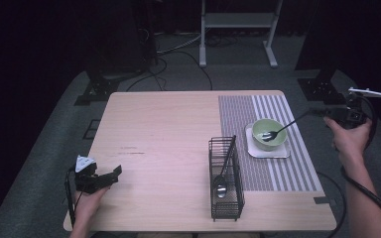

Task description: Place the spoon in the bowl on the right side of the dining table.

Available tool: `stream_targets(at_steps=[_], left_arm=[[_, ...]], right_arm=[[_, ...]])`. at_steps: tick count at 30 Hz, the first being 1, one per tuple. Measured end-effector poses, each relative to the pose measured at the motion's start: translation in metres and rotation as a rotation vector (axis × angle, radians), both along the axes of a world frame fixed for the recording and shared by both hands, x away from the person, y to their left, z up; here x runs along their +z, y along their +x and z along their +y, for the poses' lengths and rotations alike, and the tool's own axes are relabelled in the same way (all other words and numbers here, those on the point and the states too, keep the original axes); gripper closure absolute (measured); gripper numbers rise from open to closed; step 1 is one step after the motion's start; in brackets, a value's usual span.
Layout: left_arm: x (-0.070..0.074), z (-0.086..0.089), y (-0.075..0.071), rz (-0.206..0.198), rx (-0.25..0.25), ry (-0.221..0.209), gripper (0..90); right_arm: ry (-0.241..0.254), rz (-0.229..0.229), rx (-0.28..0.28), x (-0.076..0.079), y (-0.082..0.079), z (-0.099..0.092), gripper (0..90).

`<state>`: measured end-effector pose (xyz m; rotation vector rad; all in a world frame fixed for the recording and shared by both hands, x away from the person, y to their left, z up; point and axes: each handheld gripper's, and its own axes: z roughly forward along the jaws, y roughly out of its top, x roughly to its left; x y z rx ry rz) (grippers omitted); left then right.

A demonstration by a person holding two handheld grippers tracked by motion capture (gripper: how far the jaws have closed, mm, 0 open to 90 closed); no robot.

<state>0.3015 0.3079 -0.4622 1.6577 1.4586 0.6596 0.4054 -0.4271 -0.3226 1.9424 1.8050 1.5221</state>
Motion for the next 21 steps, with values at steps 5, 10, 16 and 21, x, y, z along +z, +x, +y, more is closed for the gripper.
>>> stream_targets(at_steps=[5, 10, 16, 21], left_arm=[[0.0, 0.0001, 0.0, 0.0, 0.0, 0.0, 0.4], [-0.0002, 0.0002, 0.0001, 0.001, -0.001, -0.002, 0.4], [-0.0001, 0.0, 0.0, 0.0, -0.001, 0.0, 0.4], [0.0, 0.0001, -0.0001, 0.0, -0.001, -0.001, 0.4]], right_arm=[[0.0, 0.003, -0.01, -0.0016, -0.0001, -0.0012, 88.6], [-0.004, 0.003, -0.023, -0.0033, 0.0, -0.0022, 88.6], [-0.016, 0.004, -0.029, -0.0066, 0.0004, -0.0017, 88.6], [-0.017, 0.001, -0.037, -0.0096, 0.0012, -0.0017, 88.6]])
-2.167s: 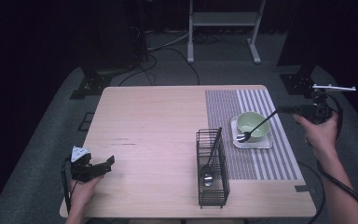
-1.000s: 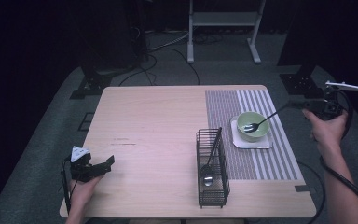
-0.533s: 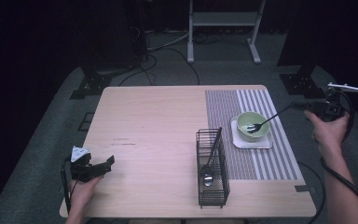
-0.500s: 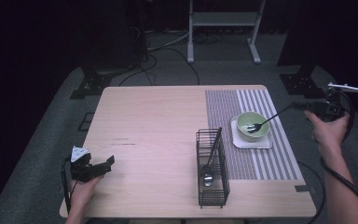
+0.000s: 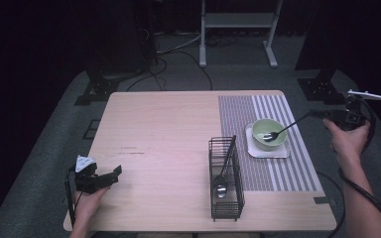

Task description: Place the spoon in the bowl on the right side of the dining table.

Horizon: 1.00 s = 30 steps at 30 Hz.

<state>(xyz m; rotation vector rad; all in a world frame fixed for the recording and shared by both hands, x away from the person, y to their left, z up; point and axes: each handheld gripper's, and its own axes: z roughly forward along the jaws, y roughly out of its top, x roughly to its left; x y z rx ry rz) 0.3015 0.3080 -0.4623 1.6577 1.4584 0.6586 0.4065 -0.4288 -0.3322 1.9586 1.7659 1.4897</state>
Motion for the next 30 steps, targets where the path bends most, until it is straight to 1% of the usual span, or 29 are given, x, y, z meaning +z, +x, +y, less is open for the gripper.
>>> stream_targets(at_steps=[12, 23, 30], left_arm=[[0.0, 0.0, 0.0, 0.0, 0.0, 0.001, 0.4], [0.0, 0.0, 0.0, -0.001, 0.0, 0.001, 0.4], [0.0, 0.0, 0.0, -0.001, 0.001, 0.002, 0.4]], right_arm=[[-0.006, 0.013, -0.014, -0.008, 0.001, 0.0, 88.5], [-0.008, 0.02, -0.037, -0.018, 0.003, -0.002, 88.5], [0.001, 0.021, -0.046, -0.022, 0.003, -0.003, 88.5]])
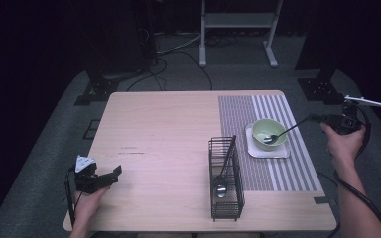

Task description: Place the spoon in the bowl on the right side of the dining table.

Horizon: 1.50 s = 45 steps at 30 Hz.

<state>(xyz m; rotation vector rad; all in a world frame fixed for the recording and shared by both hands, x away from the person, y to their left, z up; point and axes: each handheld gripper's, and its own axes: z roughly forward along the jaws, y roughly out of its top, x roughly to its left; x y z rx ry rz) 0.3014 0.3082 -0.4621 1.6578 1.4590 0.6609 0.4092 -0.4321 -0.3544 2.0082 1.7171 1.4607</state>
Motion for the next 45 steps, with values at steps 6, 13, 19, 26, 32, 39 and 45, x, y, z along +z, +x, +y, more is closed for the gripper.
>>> stream_targets(at_steps=[6, 13, 19, 26, 32, 39, 45], left_arm=[[0.0, 0.0, 0.0, -0.001, 0.0, -0.002, 0.4], [0.0, 0.0, 0.0, -0.001, 0.0, -0.002, 0.4], [0.0, -0.001, 0.0, 0.0, -0.002, -0.001, 0.4], [0.0, 0.0, 0.0, 0.0, -0.001, -0.002, 0.4], [0.0, 0.0, 0.001, 0.0, -0.001, -0.002, 0.4], [0.0, 0.0, 0.0, -0.002, 0.002, -0.003, 0.4], [0.0, 0.001, -0.001, 0.0, 0.006, -0.008, 0.4]], right_arm=[[-0.002, -0.002, -0.007, -0.004, 0.0, -0.001, 88.5], [-0.002, 0.002, -0.018, -0.007, 0.0, -0.003, 88.5], [0.002, 0.003, -0.025, -0.01, 0.001, -0.003, 88.5], [0.005, 0.01, -0.034, -0.015, 0.004, -0.005, 88.5], [0.013, 0.011, -0.044, -0.019, 0.006, -0.006, 88.5], [0.019, 0.021, -0.041, -0.025, 0.013, -0.003, 88.5], [0.045, 0.02, -0.035, -0.031, 0.017, -0.001, 86.2]])
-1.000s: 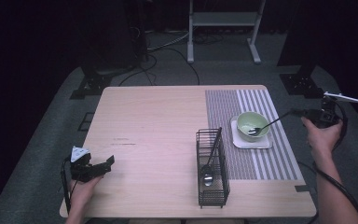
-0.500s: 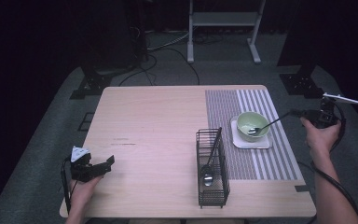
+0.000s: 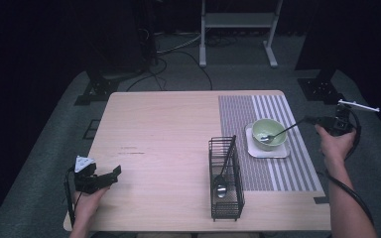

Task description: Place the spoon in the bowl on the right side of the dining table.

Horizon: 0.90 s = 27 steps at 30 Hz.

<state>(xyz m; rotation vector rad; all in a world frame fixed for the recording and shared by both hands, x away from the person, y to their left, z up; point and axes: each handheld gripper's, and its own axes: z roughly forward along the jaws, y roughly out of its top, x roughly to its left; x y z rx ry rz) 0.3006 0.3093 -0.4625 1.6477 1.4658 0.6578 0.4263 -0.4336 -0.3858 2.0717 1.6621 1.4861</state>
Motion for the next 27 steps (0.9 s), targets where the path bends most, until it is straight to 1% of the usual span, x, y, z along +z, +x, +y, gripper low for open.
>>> stream_targets(at_steps=[2, 11, 16, 19, 23, 25, 27], left_arm=[[0.0, 0.0, 0.0, 0.001, 0.001, -0.001, 0.4], [0.0, 0.0, 0.0, 0.003, 0.006, 0.001, 0.4], [0.0, 0.0, 0.0, 0.006, 0.005, 0.005, 0.4], [-0.001, 0.001, 0.0, 0.005, 0.007, 0.005, 0.4], [0.0, 0.001, -0.001, 0.003, 0.008, 0.007, 0.4], [0.0, 0.001, -0.002, 0.0, 0.009, 0.009, 0.4], [0.0, 0.002, -0.002, -0.001, 0.011, 0.008, 0.4]], right_arm=[[0.008, 0.005, 0.008, -0.003, 0.001, 0.001, 84.5], [0.006, 0.012, 0.021, -0.009, 0.003, 0.002, 80.6], [0.011, 0.02, 0.025, -0.013, 0.003, 0.001, 75.5], [0.018, 0.029, 0.033, -0.015, 0.002, 0.0, 75.3], [0.013, 0.035, 0.041, -0.018, 0.0, 0.0, 73.7], [0.018, 0.043, 0.045, -0.02, -0.003, -0.001, 71.0], [0.022, 0.041, 0.047, -0.022, -0.004, -0.002, 68.5]])
